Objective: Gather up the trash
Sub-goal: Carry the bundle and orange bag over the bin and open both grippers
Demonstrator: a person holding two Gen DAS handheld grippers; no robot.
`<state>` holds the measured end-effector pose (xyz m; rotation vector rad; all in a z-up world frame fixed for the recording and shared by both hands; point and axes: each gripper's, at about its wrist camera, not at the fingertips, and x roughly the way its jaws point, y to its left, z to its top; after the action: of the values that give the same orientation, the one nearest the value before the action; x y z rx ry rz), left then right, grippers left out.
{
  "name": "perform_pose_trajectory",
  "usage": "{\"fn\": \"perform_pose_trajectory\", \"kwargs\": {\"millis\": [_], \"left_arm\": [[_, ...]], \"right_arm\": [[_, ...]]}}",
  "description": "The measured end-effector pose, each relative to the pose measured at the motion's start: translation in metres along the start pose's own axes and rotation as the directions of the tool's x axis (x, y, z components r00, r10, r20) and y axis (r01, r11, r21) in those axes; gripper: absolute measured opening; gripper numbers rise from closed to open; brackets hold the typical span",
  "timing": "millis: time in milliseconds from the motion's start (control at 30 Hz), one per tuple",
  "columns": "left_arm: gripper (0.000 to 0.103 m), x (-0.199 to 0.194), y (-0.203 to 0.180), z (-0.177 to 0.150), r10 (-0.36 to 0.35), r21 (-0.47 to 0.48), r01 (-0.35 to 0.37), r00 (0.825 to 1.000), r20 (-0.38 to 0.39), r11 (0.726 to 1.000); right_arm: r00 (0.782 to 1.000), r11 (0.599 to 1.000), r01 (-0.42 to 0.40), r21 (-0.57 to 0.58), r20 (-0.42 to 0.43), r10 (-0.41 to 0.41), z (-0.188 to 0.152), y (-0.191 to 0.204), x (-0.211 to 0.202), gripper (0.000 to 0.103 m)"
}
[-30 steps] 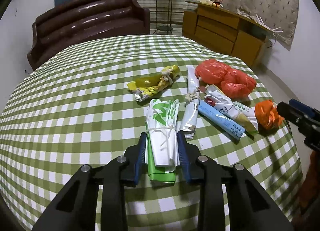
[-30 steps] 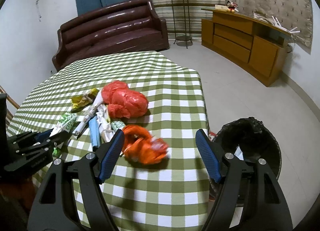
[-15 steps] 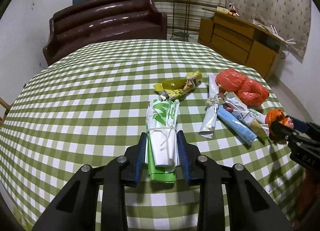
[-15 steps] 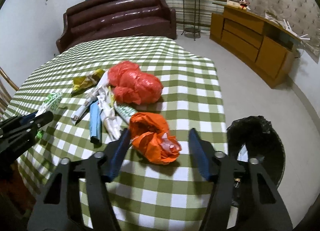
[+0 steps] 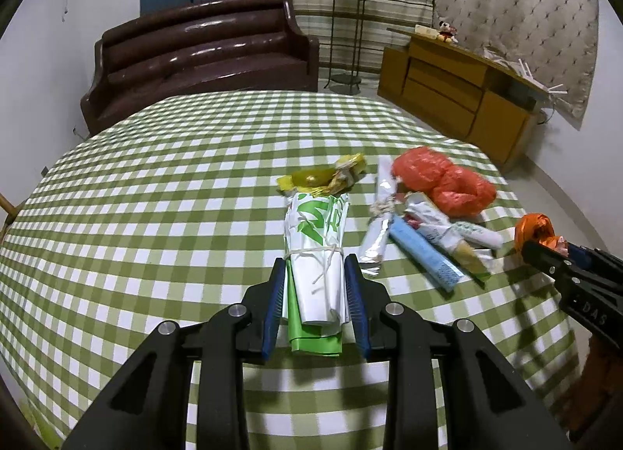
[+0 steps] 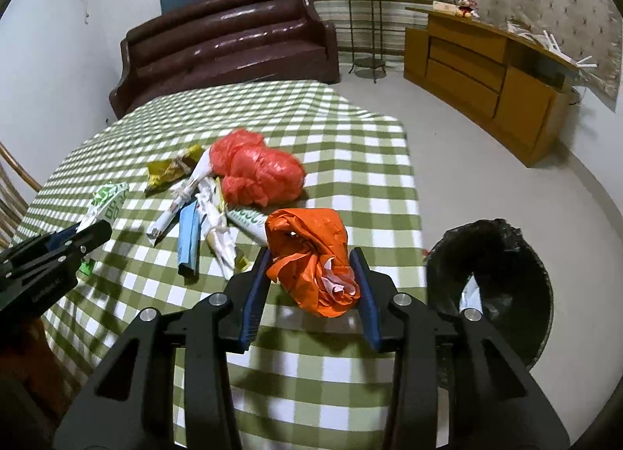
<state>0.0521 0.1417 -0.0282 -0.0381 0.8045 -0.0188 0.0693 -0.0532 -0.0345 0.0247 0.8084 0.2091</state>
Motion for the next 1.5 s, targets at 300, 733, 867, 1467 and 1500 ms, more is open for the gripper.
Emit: {"fn": "perform_pose_trajectory", "kwargs": {"millis": [300,733,867,1467,1500], "left_arm": [[0.031,-0.002,-0.039,0.011,-0.061,0.046,0.059,0.998,0.03,0.997],[0.031,0.01,-0.144,0.026,-0.205,0.186,0.194,0.978,0.039,0.963],[0.031,0.017,-0.175,0.029,-0.235,0.228,0.221,0.972,0.032,0.948],[0.031,0.057,-0.25,0.029,-0.248,0.32,0.249,0.968,-0.046,0.914],[0.031,0.058,-0.252,0.029,-0.246,0.322,0.249,0.968,-0.05,0.913]], "right_arm": [[0.996,0.996,0.075,0.053,0.039,-0.077,0.0,-0.035,-0.015,0.04],[0.968,0.961,0.233,0.151,0.058,-0.243,-0.006,-0.109,-0.028,0.04],[0.958,0.947,0.27,0.173,0.055,-0.283,-0.01,-0.128,-0.029,0.04],[0.948,0.918,0.298,0.261,0.03,-0.316,-0.024,-0.183,-0.019,0.04],[0.949,0.918,0.297,0.262,0.028,-0.315,-0.024,-0.184,-0.018,0.04]]}}
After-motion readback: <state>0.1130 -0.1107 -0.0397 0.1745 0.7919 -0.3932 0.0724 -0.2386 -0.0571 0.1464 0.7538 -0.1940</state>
